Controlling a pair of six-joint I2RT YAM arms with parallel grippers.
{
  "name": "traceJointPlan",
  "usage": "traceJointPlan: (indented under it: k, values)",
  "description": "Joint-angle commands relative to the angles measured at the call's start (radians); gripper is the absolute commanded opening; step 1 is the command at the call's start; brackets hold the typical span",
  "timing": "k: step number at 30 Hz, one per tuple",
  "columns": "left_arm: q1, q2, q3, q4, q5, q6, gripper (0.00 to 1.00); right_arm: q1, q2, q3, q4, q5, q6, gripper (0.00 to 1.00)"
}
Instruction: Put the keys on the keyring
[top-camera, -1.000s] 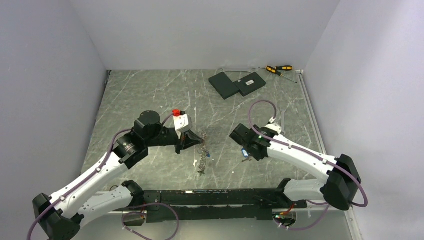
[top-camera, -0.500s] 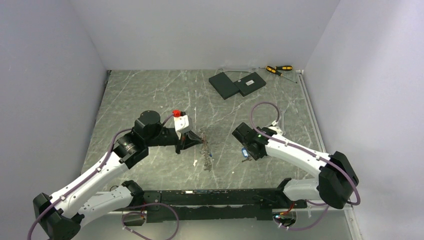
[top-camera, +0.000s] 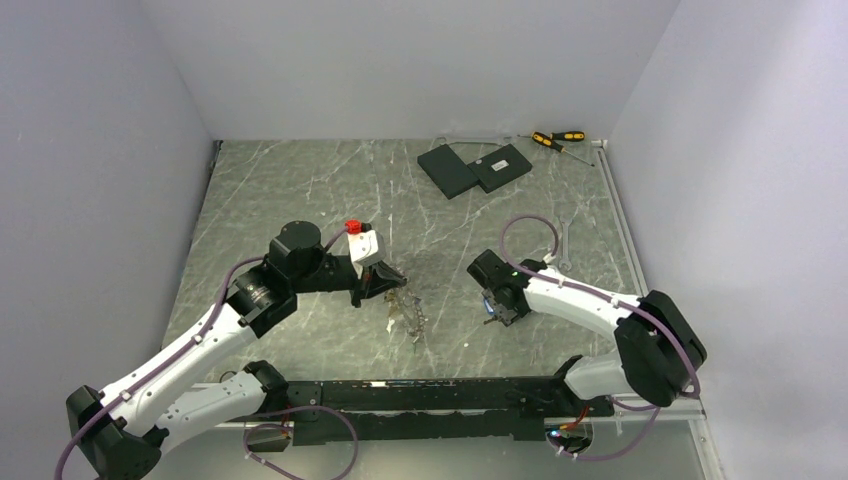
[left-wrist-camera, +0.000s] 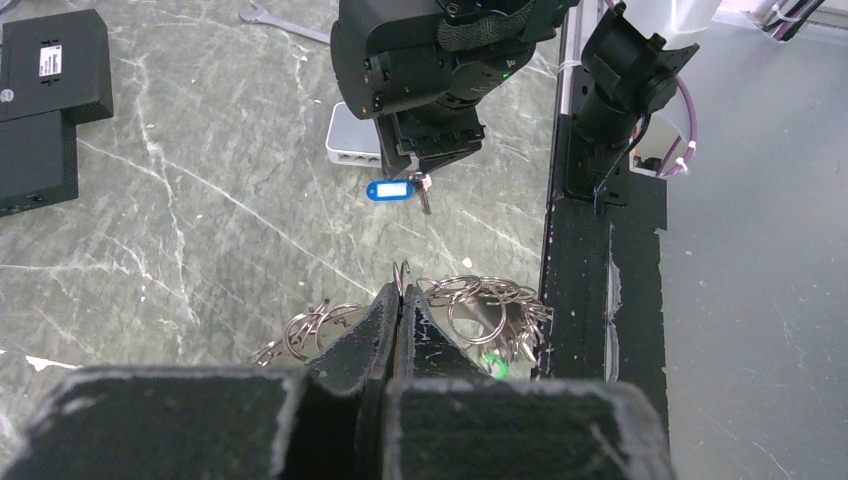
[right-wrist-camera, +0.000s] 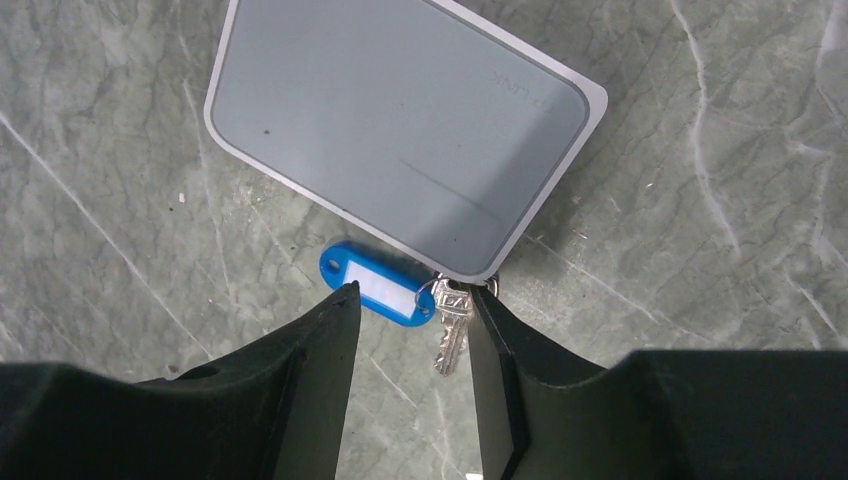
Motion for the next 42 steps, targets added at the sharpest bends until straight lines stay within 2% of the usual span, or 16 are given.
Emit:
traceJointPlan:
  k: [1, 7, 11, 19, 25, 28, 33, 38, 42]
  values:
    - [-0.003, -0.001, 0.017, 0.05, 0.001, 0.018, 0.0, -0.013, 0.009, -0.01, 0.039, -0.018, 0.01, 0.46]
    - [-0.004, -0.001, 0.015, 0.049, -0.007, 0.022, 0.0, -0.032, 0.021, -0.032, 0.053, -0.006, 0.005, 0.43]
    - [-0.005, 0.002, 0.017, 0.045, -0.009, 0.024, 0.0, -0.039, 0.024, -0.041, 0.049, 0.004, 0.002, 0.35]
    - [-0.005, -0.003, 0.018, 0.041, -0.013, 0.028, 0.0, -0.042, 0.087, -0.006, 0.042, -0.009, -0.042, 0.29]
    - [-0.004, -0.004, 0.02, 0.038, -0.013, 0.03, 0.0, -0.043, 0.11, 0.004, 0.072, -0.029, -0.102, 0.11]
    - [-0.004, -0.006, 0.019, 0.038, -0.015, 0.032, 0.0, -0.043, 0.112, 0.015, 0.082, -0.033, -0.143, 0.07]
    - [-0.004, -0.006, 0.02, 0.036, -0.017, 0.035, 0.0, -0.029, 0.126, 0.049, 0.161, -0.057, -0.307, 0.0]
    - [-0.005, -0.003, 0.017, 0.039, -0.025, 0.038, 0.0, 0.04, 0.155, 0.099, 0.336, -0.088, -0.65, 0.0]
    - [-0.005, -0.009, 0.02, 0.034, -0.024, 0.041, 0.0, 0.133, 0.152, 0.14, 0.373, -0.06, -0.879, 0.0]
